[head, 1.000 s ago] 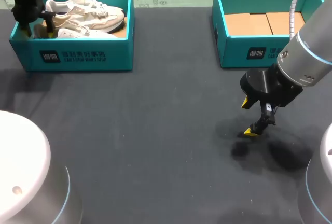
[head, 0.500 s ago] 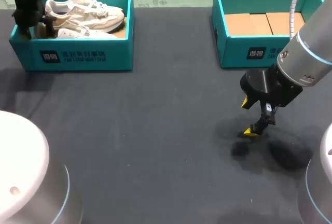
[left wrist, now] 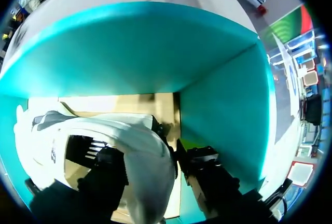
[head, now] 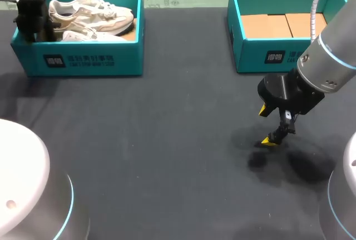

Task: Take the shoe out of the shoebox, open the shoe tongue, remove and reinsert the insole, then place the shoe into the shoebox

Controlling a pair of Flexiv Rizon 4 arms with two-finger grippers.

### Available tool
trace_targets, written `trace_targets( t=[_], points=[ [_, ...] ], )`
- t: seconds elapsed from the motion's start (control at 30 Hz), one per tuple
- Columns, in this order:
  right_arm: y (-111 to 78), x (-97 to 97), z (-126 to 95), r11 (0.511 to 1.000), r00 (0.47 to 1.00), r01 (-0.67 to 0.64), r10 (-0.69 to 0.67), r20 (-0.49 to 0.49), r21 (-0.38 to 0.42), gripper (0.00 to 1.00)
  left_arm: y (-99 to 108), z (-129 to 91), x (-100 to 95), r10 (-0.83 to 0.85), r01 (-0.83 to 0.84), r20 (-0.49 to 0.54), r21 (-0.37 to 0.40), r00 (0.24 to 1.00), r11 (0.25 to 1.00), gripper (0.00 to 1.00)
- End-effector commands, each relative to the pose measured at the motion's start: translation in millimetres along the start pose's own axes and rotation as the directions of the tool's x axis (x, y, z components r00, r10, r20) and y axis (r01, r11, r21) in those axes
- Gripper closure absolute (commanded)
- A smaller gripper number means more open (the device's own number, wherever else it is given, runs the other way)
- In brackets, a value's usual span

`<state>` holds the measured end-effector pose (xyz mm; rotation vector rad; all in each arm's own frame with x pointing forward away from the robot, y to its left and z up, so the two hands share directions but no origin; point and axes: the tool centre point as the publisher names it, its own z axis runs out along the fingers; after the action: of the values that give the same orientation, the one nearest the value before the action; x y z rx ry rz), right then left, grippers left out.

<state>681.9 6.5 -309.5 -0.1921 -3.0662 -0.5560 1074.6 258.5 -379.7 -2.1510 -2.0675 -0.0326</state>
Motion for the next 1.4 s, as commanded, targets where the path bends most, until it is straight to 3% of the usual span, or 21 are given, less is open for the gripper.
trace_targets(
  t=[0.03,0.23,0.27,0.37,0.97,1.4],
  points=[
    [-0.2,1.3,0.6,1.000,1.000,-0.001,0.001,0.003,0.000,0.00,3.6,6.6,-4.6,-0.001,0.001,-0.008,0.010,1.000,1.000,0.58],
    [-0.2,1.3,0.6,1.000,1.000,-0.001,0.001,0.003,0.000,0.00,2.4,7.7,-2.5,-0.002,0.002,-0.012,0.013,1.000,1.000,0.67],
    [-0.2,1.3,0.6,1.000,1.000,-0.001,0.001,0.003,0.000,0.00,2.1,7.0,-1.6,-0.002,0.003,-0.012,0.012,1.000,1.000,0.73],
    [-0.2,1.3,0.6,1.000,1.000,-0.001,0.001,0.003,0.000,0.00,2.2,4.6,1.2,-0.005,0.005,-0.013,0.007,1.000,1.000,1.00],
    [-0.2,1.3,0.6,1.000,1.000,-0.001,0.001,0.003,0.000,0.00,7.5,1.7,18.1,-0.037,0.037,-0.048,-0.008,0.998,0.999,1.00],
    [-0.2,1.3,0.6,1.000,1.000,-0.001,0.001,0.003,0.000,0.00,5.4,-27.7,7.6,-0.039,0.039,0.006,-0.045,0.999,0.998,1.00]
  ],
)
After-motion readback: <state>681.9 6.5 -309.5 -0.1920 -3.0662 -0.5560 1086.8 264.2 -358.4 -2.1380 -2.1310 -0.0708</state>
